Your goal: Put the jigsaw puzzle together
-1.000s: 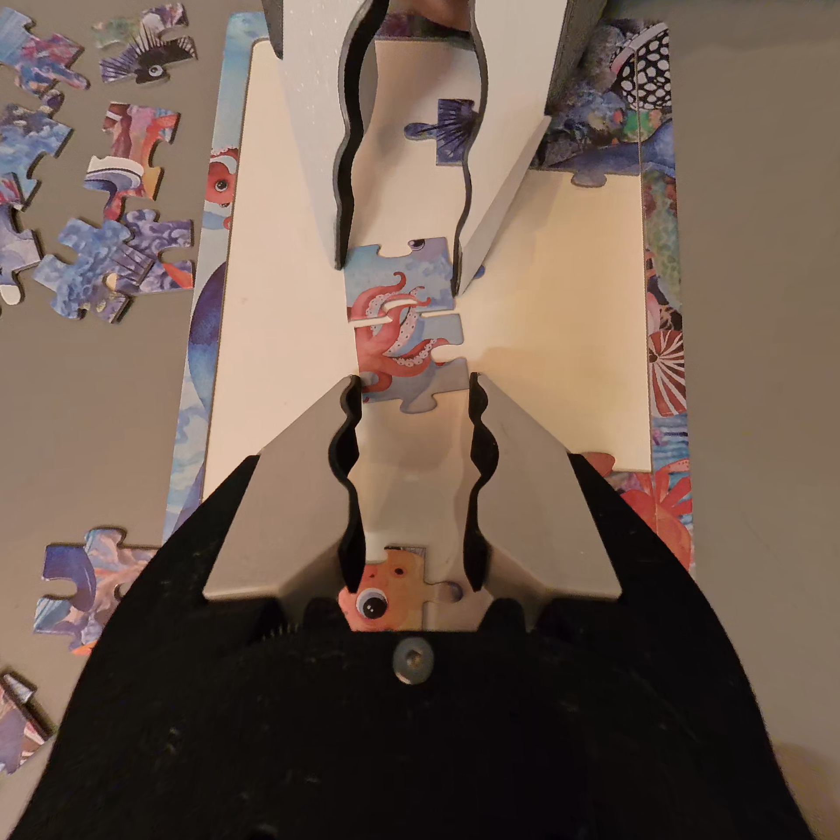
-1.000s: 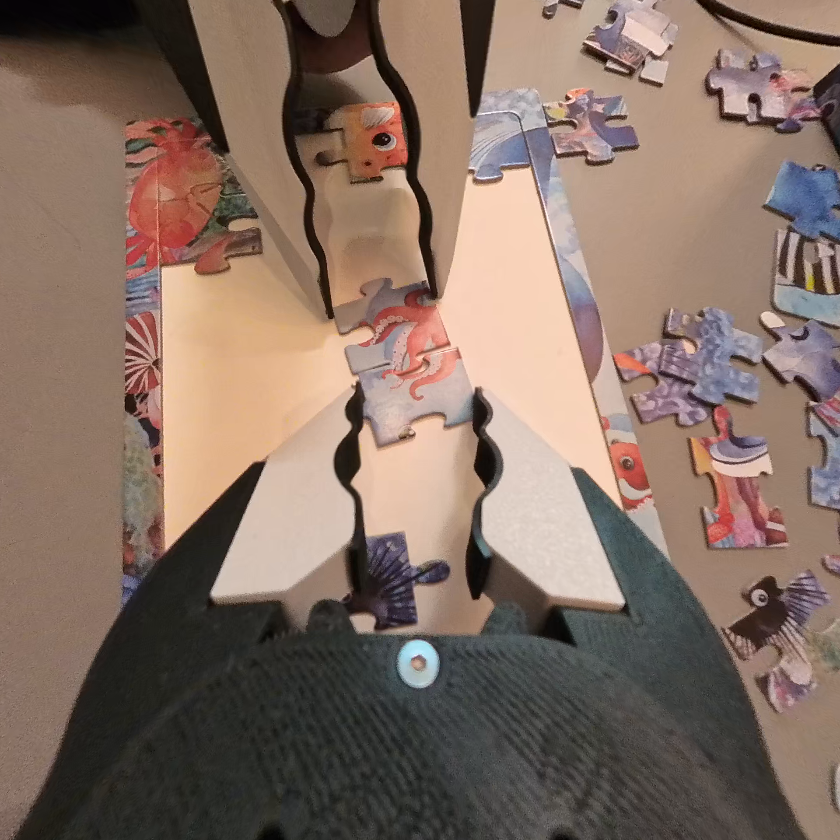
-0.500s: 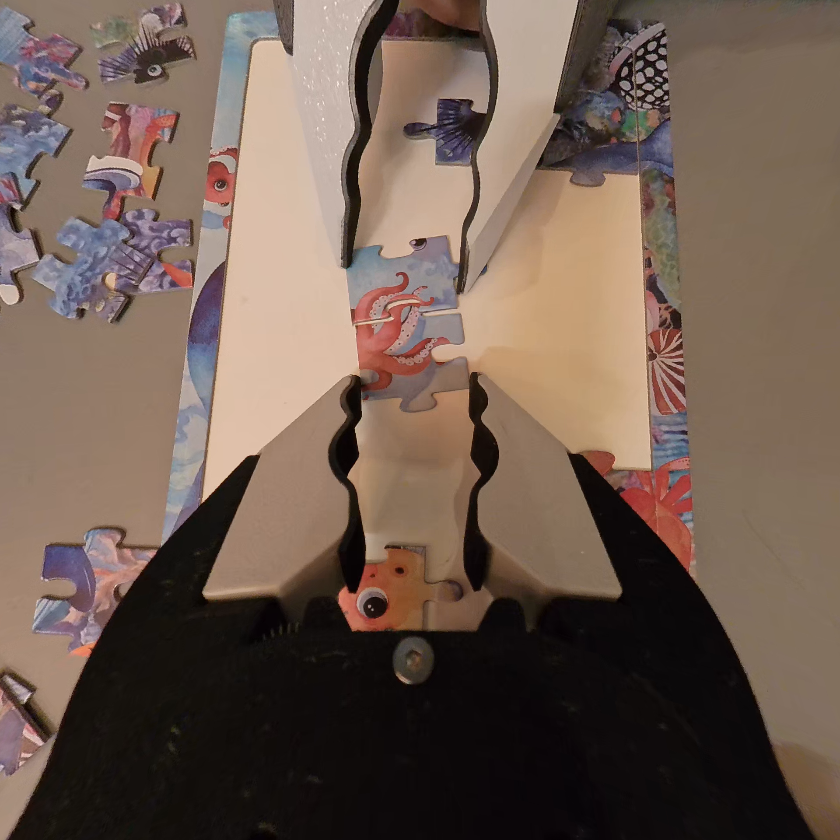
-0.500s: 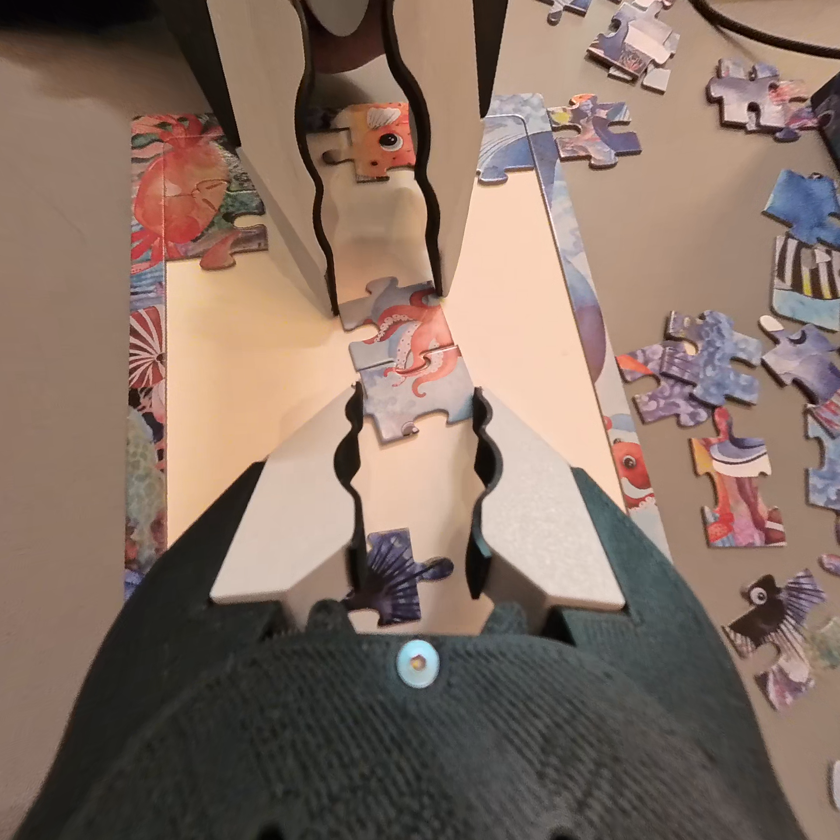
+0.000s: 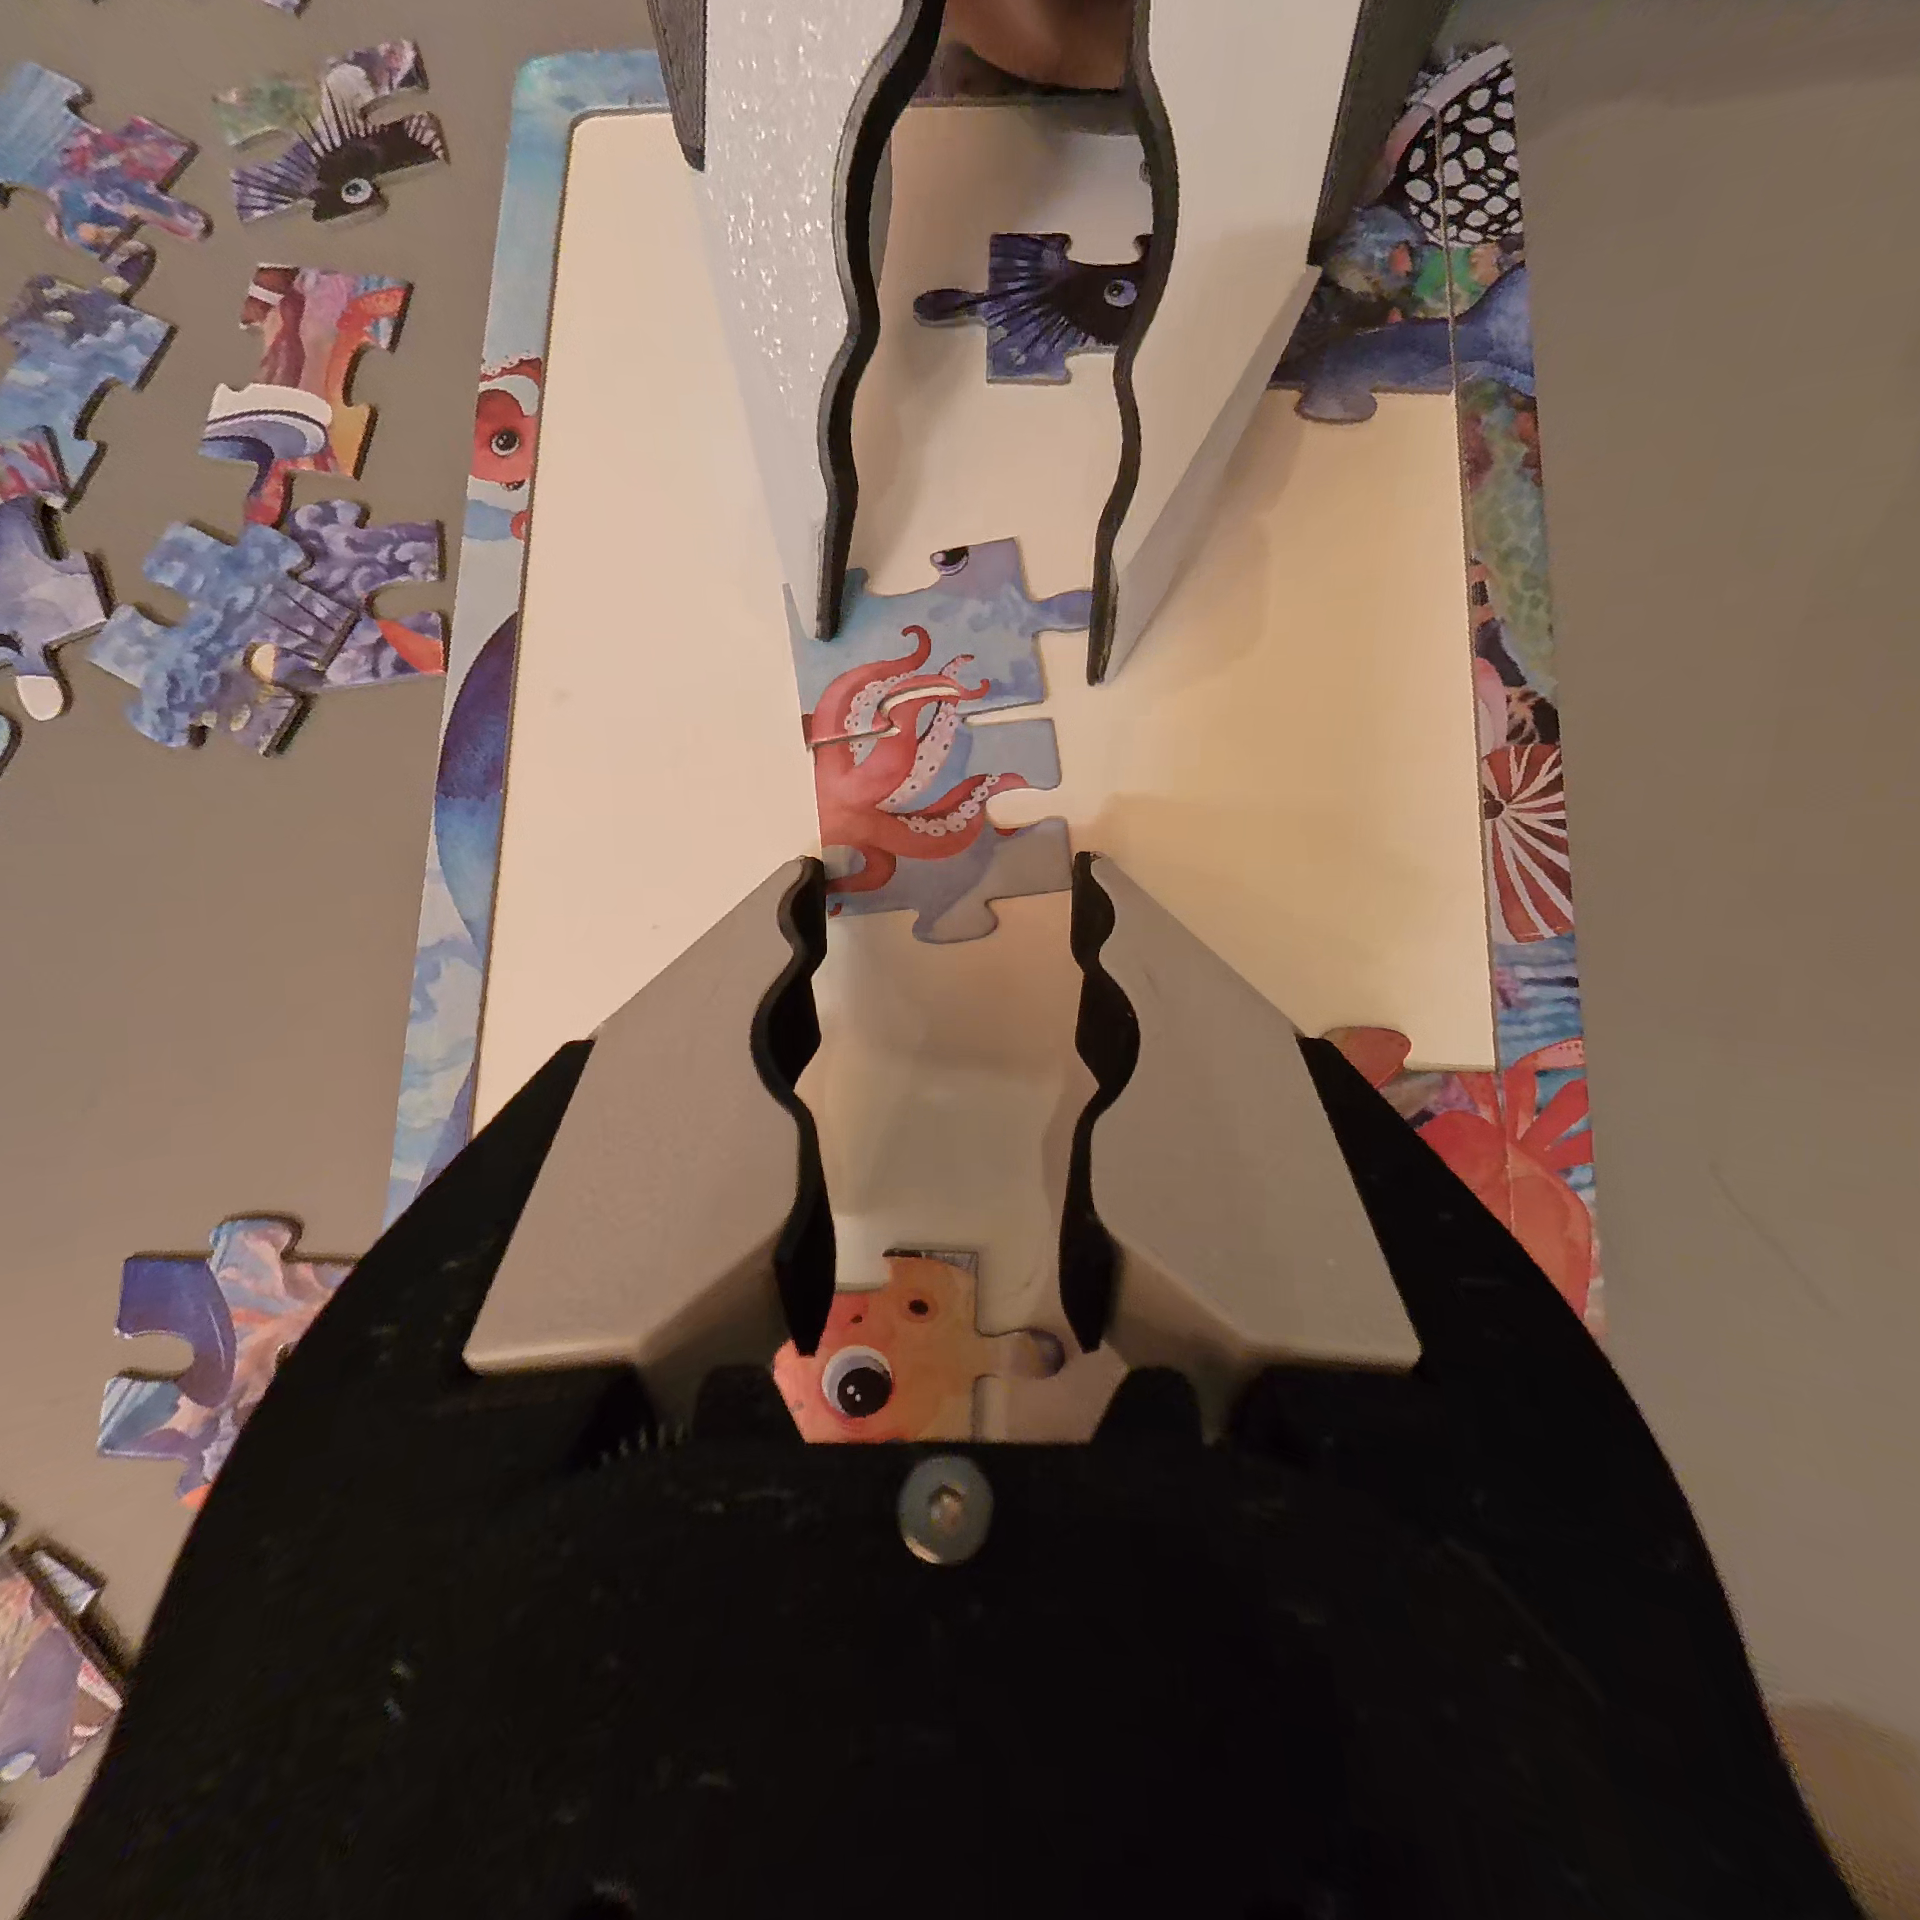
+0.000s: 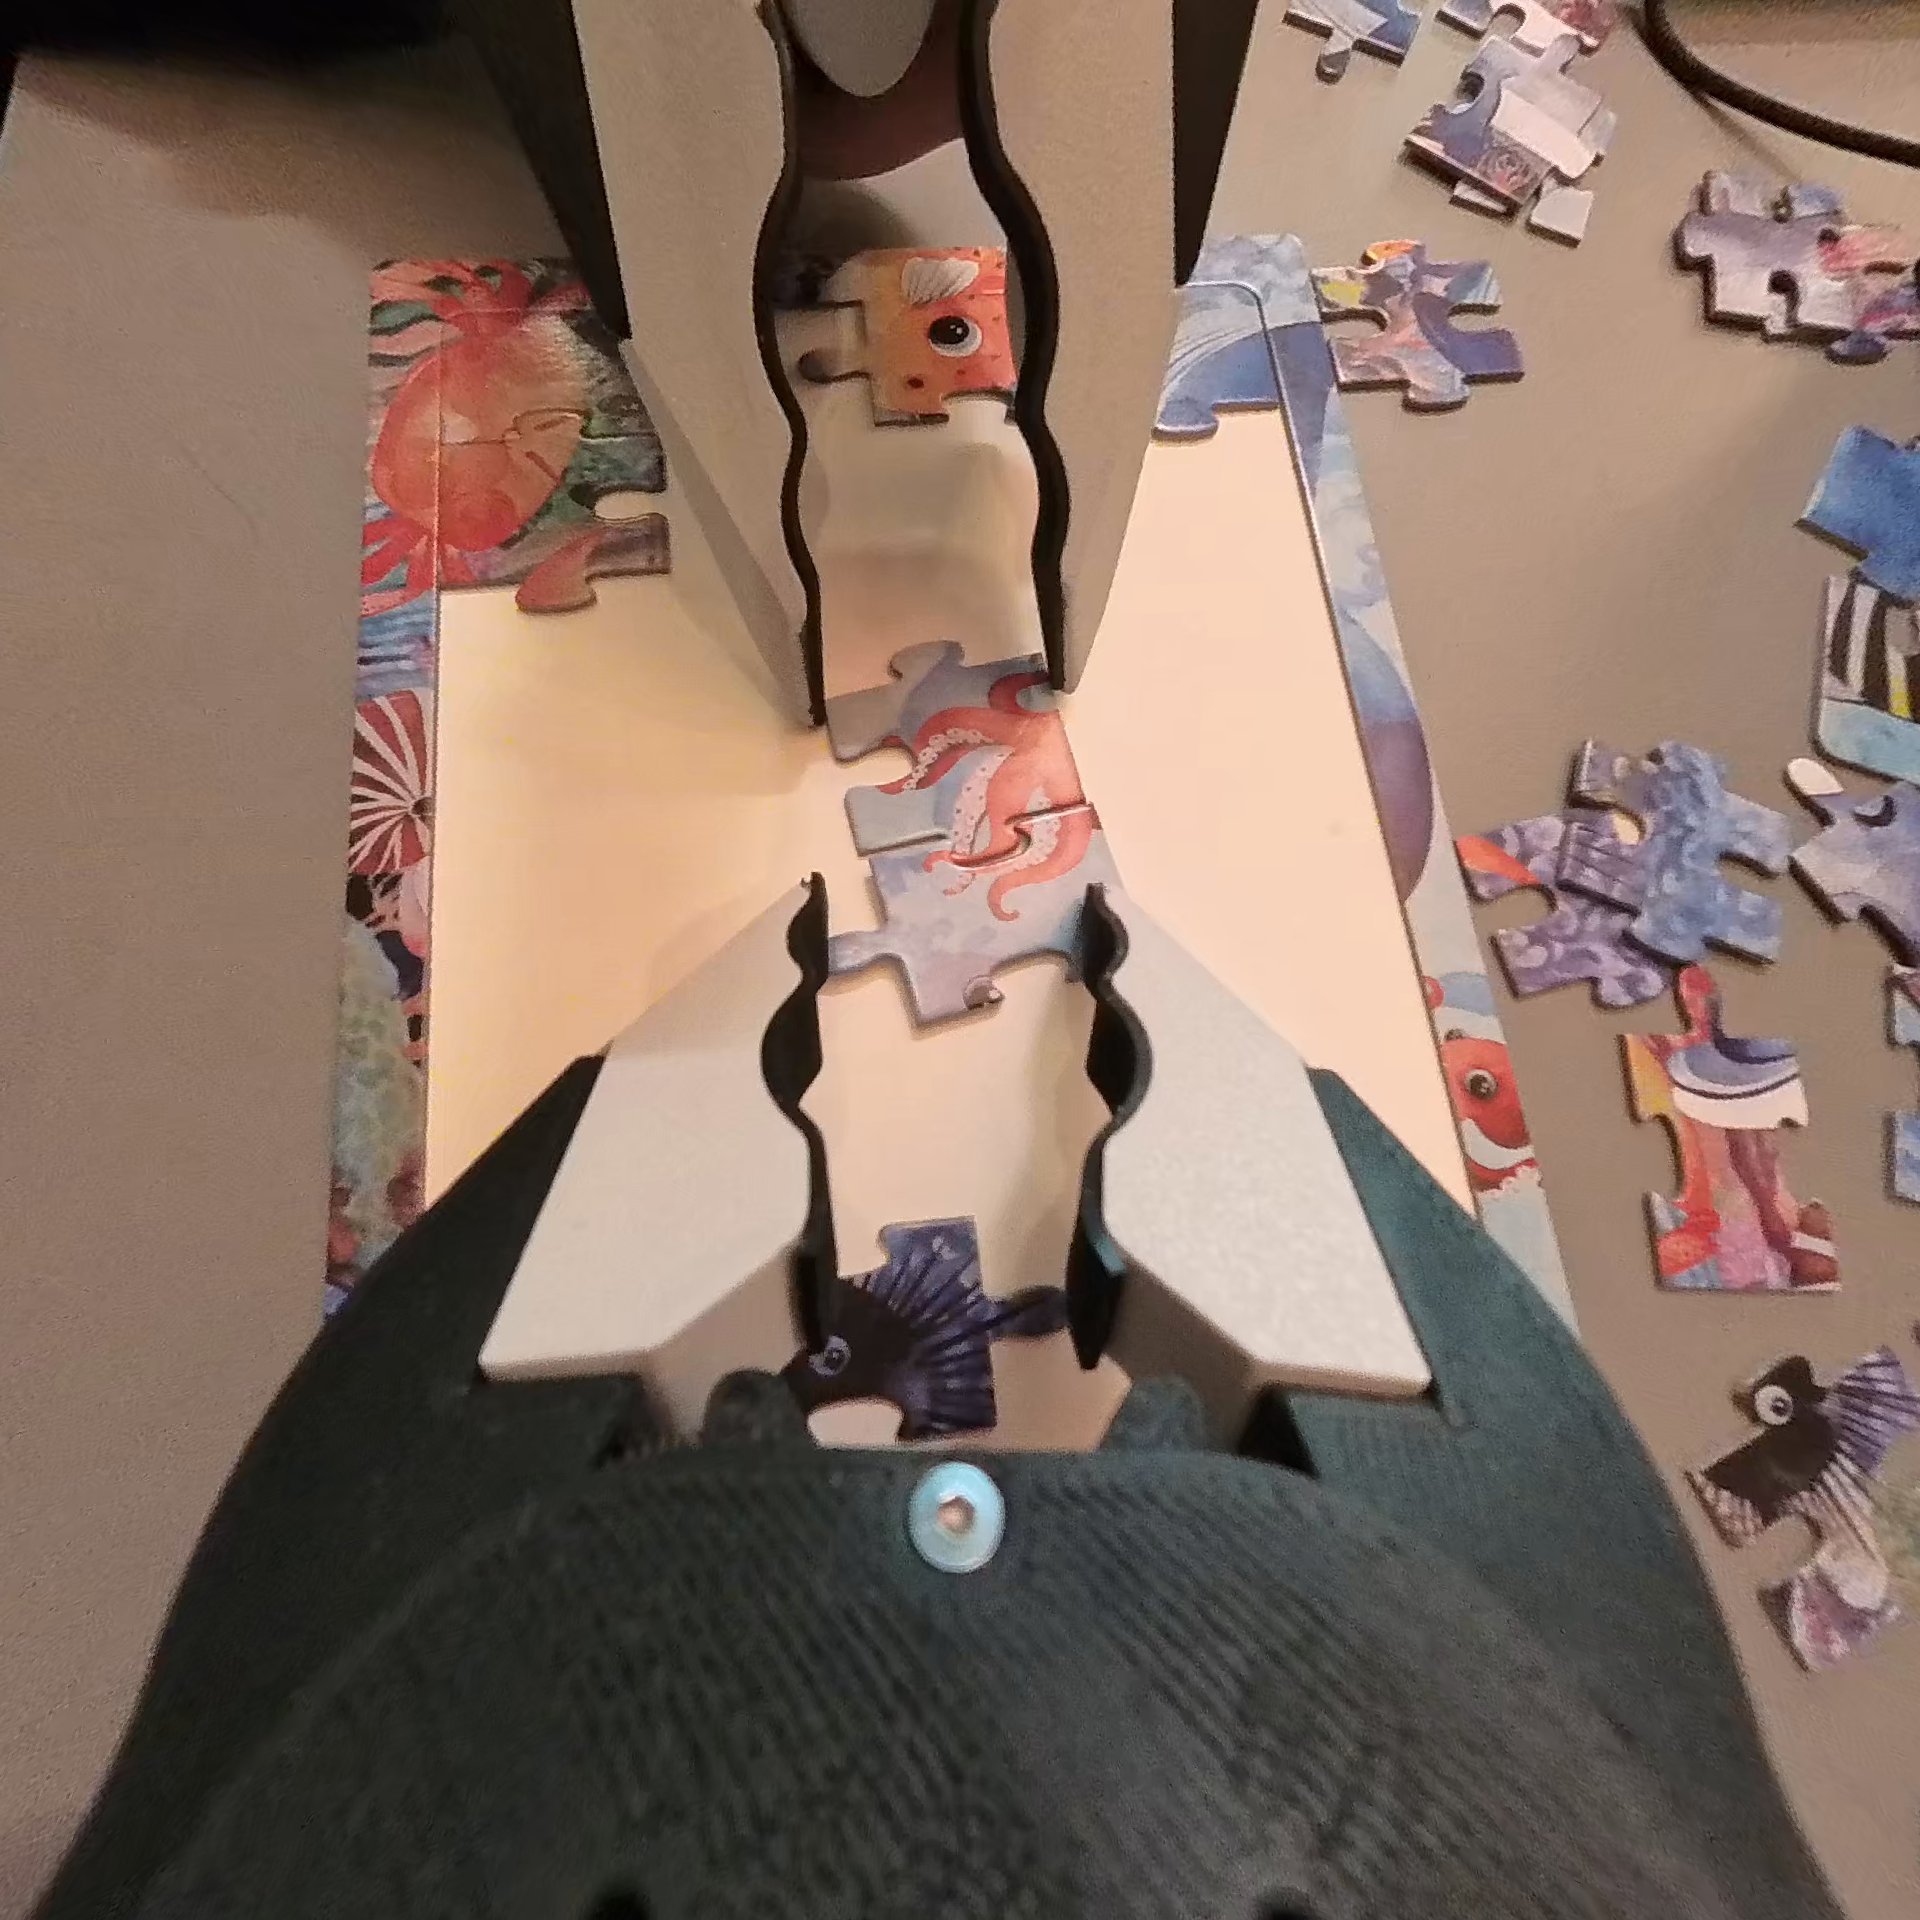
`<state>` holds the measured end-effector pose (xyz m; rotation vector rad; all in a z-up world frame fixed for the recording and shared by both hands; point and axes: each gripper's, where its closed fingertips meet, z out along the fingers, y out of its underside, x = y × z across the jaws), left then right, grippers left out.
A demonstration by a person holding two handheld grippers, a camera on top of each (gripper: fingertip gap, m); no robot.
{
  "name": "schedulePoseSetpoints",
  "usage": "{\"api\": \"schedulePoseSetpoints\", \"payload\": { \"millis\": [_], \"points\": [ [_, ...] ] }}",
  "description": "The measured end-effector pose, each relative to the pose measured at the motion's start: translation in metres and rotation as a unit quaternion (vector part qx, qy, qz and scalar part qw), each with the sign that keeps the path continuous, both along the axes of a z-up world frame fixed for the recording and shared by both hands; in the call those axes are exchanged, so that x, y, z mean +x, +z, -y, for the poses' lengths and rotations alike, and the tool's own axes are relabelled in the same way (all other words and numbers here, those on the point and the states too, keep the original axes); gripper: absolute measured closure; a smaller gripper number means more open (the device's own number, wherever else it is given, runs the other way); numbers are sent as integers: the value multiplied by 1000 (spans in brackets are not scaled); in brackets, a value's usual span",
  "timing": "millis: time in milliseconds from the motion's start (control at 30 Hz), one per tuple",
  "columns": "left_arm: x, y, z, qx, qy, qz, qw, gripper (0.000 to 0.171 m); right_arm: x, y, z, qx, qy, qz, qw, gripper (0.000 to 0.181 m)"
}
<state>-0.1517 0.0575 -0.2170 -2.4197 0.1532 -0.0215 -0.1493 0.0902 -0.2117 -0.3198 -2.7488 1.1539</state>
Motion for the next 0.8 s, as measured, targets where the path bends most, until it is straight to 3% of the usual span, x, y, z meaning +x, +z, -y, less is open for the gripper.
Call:
{"api": "schedulePoseSetpoints", "payload": {
  "millis": [800],
  "points": [
    [-2, 0, -1, 6, 9, 6, 1000, 121, 14, 3, 6, -9, 22, 11, 1000, 142]
  ]
}}
